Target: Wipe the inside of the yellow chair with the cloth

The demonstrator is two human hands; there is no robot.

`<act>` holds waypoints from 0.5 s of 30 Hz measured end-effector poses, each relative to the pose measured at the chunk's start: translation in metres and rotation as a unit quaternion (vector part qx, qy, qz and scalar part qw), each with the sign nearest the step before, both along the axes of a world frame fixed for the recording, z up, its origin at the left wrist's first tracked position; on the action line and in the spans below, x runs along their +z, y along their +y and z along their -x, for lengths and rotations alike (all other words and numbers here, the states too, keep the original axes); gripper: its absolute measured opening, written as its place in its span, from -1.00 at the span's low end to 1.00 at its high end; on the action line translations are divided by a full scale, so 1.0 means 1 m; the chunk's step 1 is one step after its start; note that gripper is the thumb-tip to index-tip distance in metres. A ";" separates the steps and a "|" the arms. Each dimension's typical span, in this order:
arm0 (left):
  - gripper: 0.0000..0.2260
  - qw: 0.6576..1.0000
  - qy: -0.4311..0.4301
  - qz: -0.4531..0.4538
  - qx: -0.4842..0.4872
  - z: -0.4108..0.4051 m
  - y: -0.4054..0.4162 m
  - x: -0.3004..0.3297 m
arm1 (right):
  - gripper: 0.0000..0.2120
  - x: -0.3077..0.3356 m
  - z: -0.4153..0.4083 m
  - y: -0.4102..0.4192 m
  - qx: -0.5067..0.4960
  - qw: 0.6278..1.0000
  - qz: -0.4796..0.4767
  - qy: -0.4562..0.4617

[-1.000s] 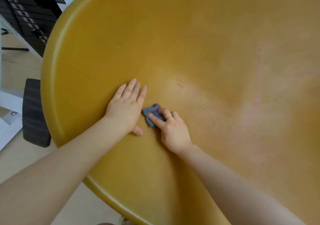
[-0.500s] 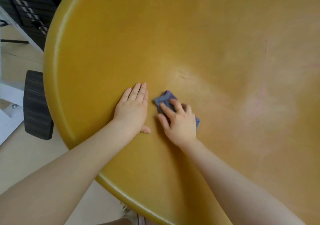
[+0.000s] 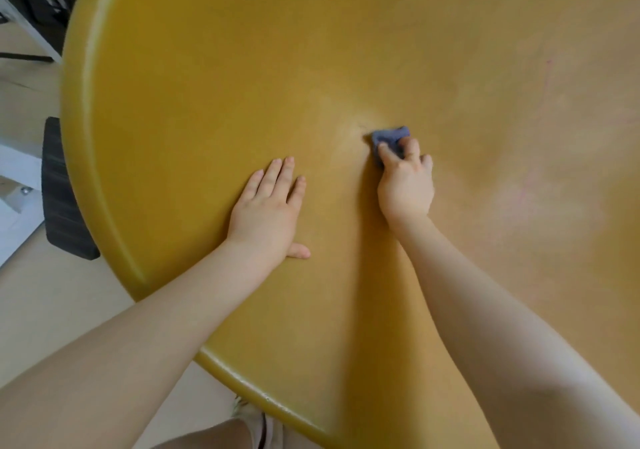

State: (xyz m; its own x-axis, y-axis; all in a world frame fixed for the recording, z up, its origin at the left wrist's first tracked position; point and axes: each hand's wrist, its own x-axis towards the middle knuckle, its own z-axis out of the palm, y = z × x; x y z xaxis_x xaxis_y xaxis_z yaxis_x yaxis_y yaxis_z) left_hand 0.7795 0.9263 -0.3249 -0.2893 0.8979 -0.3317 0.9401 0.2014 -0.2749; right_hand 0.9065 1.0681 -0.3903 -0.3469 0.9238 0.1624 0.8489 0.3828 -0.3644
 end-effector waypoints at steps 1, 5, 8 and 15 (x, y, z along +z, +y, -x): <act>-0.03 1.000 -0.002 -0.001 0.003 -0.001 0.000 0.000 | -0.60 -0.002 0.000 -0.016 0.013 1.000 0.011 0.003; -0.02 1.000 -0.010 0.000 0.010 -0.007 0.001 0.003 | -0.60 -0.008 -0.018 -0.094 0.119 0.993 0.015 0.019; -0.02 1.000 -0.012 -0.002 0.020 -0.011 0.003 0.003 | -0.57 -0.012 -0.036 -0.117 0.216 0.976 0.014 0.007; -0.06 1.000 -0.001 0.003 0.016 -0.009 0.003 -0.004 | -0.59 -0.011 -0.052 -0.014 0.114 0.991 -0.020 -0.069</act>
State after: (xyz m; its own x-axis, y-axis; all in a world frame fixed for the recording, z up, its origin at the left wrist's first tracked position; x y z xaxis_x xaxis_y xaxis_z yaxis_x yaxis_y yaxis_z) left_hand 0.7881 0.9294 -0.3289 -0.3174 0.8863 -0.3374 0.9336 0.2296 -0.2750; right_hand 0.9587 1.0543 -0.4013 -0.5678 0.8122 0.1339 0.7792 0.5828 -0.2308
